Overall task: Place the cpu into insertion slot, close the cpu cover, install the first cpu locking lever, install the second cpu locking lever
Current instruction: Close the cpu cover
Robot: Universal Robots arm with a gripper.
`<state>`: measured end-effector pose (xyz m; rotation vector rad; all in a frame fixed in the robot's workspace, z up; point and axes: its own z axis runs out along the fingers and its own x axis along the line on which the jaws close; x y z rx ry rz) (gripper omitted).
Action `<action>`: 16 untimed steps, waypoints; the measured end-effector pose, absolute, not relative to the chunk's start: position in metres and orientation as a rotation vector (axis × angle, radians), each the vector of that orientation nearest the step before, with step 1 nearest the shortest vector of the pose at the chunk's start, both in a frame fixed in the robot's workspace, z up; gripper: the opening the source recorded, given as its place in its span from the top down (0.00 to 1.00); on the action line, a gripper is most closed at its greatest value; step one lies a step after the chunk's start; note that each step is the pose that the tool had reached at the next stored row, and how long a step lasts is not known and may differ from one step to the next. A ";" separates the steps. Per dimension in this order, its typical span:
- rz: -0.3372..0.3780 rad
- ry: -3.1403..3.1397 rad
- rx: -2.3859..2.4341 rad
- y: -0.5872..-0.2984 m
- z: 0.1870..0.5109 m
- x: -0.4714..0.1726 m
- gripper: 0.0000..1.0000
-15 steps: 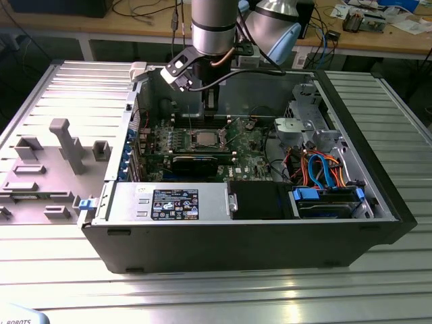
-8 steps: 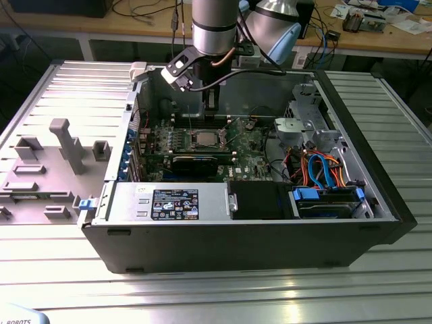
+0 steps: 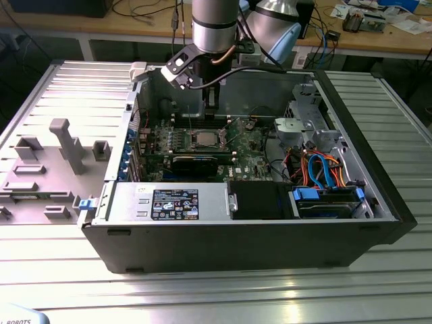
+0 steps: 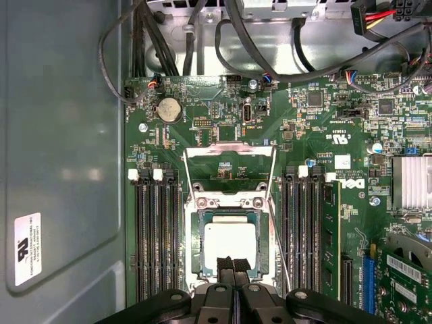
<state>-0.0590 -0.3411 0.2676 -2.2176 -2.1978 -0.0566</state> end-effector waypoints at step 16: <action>-0.057 -2.198 -2.217 -0.341 0.268 -0.055 0.89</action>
